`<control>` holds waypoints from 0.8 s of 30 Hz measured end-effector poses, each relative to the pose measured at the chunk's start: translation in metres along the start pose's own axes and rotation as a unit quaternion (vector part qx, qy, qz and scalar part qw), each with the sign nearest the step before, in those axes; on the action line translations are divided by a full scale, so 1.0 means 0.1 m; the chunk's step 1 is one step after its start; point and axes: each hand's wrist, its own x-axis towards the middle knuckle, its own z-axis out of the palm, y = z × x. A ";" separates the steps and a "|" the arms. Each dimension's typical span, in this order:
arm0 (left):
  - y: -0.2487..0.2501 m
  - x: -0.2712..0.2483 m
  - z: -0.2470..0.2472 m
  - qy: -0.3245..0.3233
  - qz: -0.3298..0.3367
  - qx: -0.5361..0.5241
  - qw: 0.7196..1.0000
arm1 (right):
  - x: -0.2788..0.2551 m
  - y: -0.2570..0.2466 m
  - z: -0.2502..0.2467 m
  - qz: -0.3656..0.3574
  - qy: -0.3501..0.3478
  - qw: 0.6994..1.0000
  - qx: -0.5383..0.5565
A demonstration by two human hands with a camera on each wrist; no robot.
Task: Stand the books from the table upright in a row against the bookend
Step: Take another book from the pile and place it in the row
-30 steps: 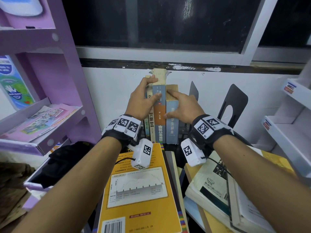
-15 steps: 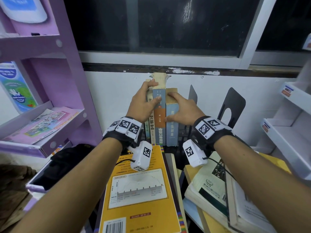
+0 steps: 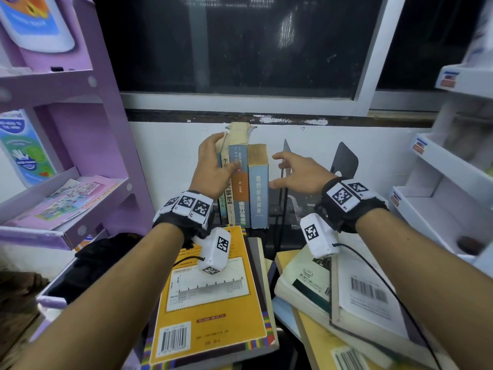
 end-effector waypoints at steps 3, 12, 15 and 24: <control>0.10 -0.14 0.00 -0.003 -0.002 0.007 1.000 | -0.19 0.02 -0.06 0.004 -0.013 1.000 -0.006; 0.41 -0.47 0.12 -0.039 -0.025 0.026 0.999 | -0.78 0.19 -0.20 0.041 -0.043 0.998 -0.020; 0.51 -0.58 0.26 -0.113 -0.046 0.024 0.992 | -0.97 0.29 -0.25 0.059 -0.054 0.997 -0.022; 0.94 -0.90 0.85 -0.353 -0.101 0.047 0.929 | -1.51 0.71 -0.57 0.117 -0.047 0.989 -0.070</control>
